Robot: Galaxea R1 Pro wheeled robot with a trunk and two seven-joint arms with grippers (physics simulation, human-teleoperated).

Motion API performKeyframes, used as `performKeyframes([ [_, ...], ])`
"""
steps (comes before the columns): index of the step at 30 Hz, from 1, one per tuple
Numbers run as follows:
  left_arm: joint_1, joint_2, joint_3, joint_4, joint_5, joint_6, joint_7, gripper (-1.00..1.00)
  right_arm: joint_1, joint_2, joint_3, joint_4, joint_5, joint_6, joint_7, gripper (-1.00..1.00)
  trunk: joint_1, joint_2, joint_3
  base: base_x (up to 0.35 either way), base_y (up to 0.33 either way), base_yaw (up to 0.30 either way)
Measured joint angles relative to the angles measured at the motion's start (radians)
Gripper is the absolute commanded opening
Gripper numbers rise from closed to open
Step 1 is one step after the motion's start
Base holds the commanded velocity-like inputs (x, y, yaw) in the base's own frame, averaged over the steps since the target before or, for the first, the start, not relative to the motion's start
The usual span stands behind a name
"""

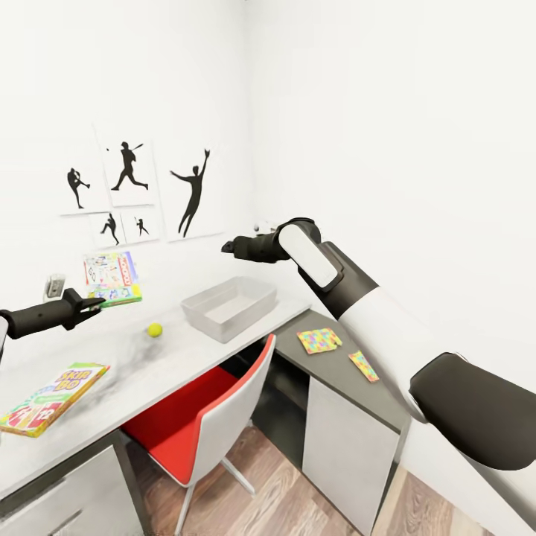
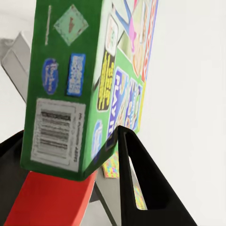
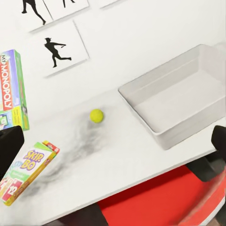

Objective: Put all the toys in the child's room - the three board games (two on the bed and one on the table), the two jigsaw puzzles on the table, and the tennis ball on the table - inside the toy box on the table in the child's room.

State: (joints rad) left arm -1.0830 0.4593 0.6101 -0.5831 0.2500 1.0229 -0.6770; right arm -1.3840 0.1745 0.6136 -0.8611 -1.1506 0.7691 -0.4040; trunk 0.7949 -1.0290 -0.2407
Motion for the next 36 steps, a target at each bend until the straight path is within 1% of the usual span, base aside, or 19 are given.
performKeyframes([
  [4, 0.000, 0.000, 0.000, 0.000, -0.003, -0.001, 0.002, -1.00, 0.001, 0.000, -0.001, 0.001, 0.000, -0.003, 0.001, 1.00, -0.015, 0.028, 0.013, 0.000, 0.000, 0.193],
  [7, 0.000, -0.001, 0.000, 0.001, 0.003, 0.000, 0.008, -1.00, 0.001, 0.000, -0.001, 0.002, 0.001, -0.010, 0.000, 1.00, -0.027, 0.049, 0.023, 0.000, 0.000, 0.048],
  [12, 0.000, -0.002, -0.034, 0.003, 0.002, -0.004, 0.012, -1.00, 0.002, 0.000, 0.000, 0.001, 0.003, -0.009, 0.000, 1.00, -0.046, 0.084, 0.038, 0.000, 0.000, 0.010],
  [16, 0.000, -0.003, -0.052, 0.007, 0.002, -0.005, 0.012, -1.00, 0.003, 0.000, 0.000, 0.003, 0.006, -0.013, 0.000, 1.00, -0.061, 0.112, 0.051, 0.000, 0.000, 0.001],
  [30, 0.000, -0.002, -0.054, 0.007, 0.000, -0.005, 0.012, -1.00, 0.003, 0.000, 0.002, 0.005, 0.001, -0.004, -0.001, 1.00, -0.115, 0.210, 0.094, 0.000, 0.000, 0.000],
  [36, 0.000, -0.002, -0.054, 0.008, 0.000, -0.004, 0.011, -1.00, 0.002, 0.000, 0.000, 0.008, 0.001, -0.003, -0.002, 1.00, -0.138, 0.252, 0.106, 0.000, 0.000, 0.000],
])
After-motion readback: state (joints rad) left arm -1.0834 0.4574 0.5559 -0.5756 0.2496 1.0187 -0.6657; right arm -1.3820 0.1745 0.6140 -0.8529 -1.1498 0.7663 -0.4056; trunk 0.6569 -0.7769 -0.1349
